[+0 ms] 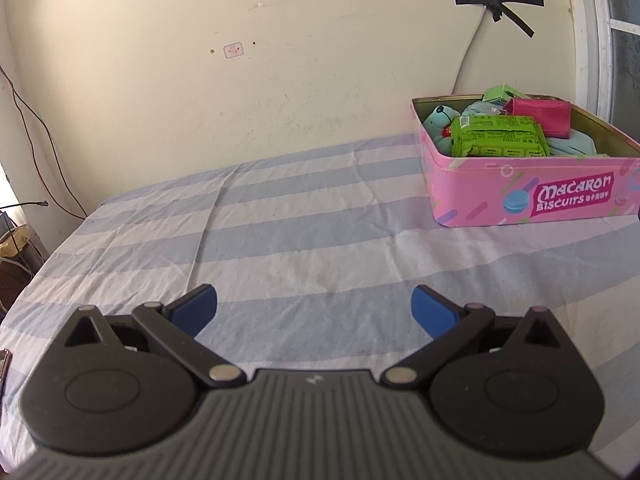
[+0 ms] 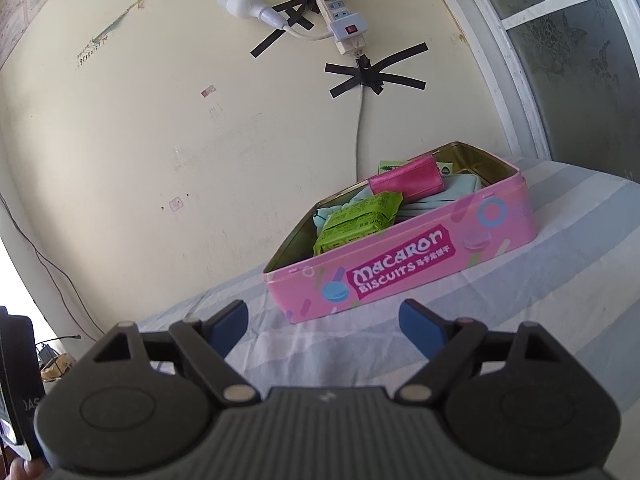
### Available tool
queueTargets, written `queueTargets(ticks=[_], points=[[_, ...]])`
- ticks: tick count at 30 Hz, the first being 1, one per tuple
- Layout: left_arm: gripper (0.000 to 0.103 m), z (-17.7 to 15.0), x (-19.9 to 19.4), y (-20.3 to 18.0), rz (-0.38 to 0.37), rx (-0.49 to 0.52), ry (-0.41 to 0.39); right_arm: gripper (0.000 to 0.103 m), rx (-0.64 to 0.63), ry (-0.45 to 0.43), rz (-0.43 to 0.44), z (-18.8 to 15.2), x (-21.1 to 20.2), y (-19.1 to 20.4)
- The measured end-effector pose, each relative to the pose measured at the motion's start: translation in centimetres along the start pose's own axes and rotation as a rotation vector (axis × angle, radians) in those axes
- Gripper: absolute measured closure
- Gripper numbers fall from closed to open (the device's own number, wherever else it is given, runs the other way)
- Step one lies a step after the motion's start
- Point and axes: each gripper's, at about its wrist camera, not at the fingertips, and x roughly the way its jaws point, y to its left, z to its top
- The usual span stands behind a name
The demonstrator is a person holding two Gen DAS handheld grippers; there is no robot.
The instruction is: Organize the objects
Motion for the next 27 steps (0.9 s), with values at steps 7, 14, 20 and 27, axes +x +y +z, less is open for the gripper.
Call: queueTargets(ticks=[7, 14, 20, 27], points=[[0.0, -0.05, -0.07, -0.01, -0.006, -0.001, 0.001, 0.017, 0.005, 0.003, 0.0, -0.02, 0.07, -0.04], [0.0, -0.07, -0.03, -0.06, -0.01, -0.008, 0.004, 0.017, 0.003, 0.006, 0.003, -0.03, 0.1, -0.18], [0.0, -0.16, 0.08, -0.01, -0.019, -0.013, 0.009, 0.017, 0.001, 0.01, 0.005, -0.03, 0.17, -0.26], [0.0, -0.08, 0.23, 0.18, -0.031, -0.019, 0.016, 0.017, -0.004, 0.015, 0.003, -0.14, 0.36, -0.16]])
